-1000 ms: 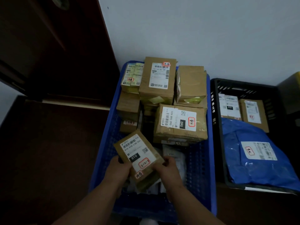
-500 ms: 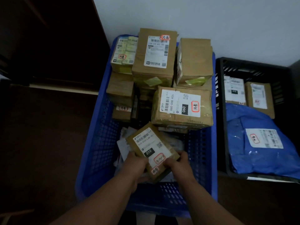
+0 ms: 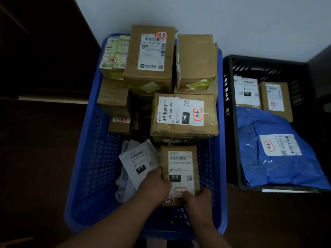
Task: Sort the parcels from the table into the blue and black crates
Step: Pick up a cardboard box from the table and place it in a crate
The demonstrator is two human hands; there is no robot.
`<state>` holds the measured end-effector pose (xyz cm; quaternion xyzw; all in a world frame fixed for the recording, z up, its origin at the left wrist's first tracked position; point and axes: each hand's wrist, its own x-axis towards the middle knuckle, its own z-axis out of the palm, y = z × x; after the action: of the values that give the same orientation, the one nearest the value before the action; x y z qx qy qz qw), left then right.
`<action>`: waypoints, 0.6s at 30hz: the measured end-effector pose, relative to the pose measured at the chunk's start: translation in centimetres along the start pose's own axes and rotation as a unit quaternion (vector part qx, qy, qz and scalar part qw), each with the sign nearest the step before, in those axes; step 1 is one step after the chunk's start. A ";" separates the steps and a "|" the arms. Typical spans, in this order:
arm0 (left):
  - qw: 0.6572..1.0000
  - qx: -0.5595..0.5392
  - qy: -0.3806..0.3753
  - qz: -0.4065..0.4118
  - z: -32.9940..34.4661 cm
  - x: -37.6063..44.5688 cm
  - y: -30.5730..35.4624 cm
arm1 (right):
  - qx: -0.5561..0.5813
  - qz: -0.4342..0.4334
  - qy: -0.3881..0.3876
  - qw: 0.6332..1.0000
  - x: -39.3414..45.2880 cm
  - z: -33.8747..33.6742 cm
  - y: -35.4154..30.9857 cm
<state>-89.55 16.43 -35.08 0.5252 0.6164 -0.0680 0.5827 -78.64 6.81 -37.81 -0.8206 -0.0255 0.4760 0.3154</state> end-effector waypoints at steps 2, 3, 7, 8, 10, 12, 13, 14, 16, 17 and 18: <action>0.999 0.044 -0.017 0.025 0.7 0.7 0.8 | -0.004 -0.011 0.008 1.000 0.2 -0.4 0.5; 0.997 0.064 -0.021 0.033 1.0 1.0 1.1 | -0.003 -0.016 0.010 1.000 0.3 -0.4 0.6; 0.994 0.103 -0.002 0.047 1.2 2.2 1.9 | 0.010 -0.013 0.003 1.000 0.6 0.0 1.0; 0.993 0.105 0.001 0.048 1.2 2.4 1.9 | 0.017 -0.014 0.002 1.000 0.6 0.1 1.0; 0.993 0.105 0.000 0.051 1.3 2.5 1.9 | 0.033 -0.016 0.002 0.999 0.5 0.3 0.9; 0.994 0.098 -0.004 0.050 1.6 2.3 1.5 | 0.010 -0.018 0.004 1.000 0.4 0.4 0.8; 0.995 0.087 -0.003 0.048 1.7 2.2 1.2 | -0.022 -0.018 -0.001 1.000 0.2 0.5 0.8; 0.997 0.068 -0.001 0.040 1.7 2.2 0.7 | -0.055 -0.018 -0.013 0.998 0.0 0.6 0.7; 1.000 0.009 0.006 0.013 1.4 1.9 -0.1 | -0.088 -0.037 -0.043 0.994 -0.7 0.9 0.3; 0.999 -0.036 0.014 0.000 1.1 1.8 -0.5 | -0.091 -0.055 -0.054 0.993 -1.0 1.3 0.1; 0.995 -0.092 0.023 -0.010 0.7 1.8 -0.8 | -0.096 -0.073 -0.061 0.991 -1.4 1.7 -0.2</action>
<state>-89.28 16.56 -37.17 0.4649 0.6384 -0.0043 0.6134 -80.71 7.32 -37.26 -0.8124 -0.1500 0.4961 0.2672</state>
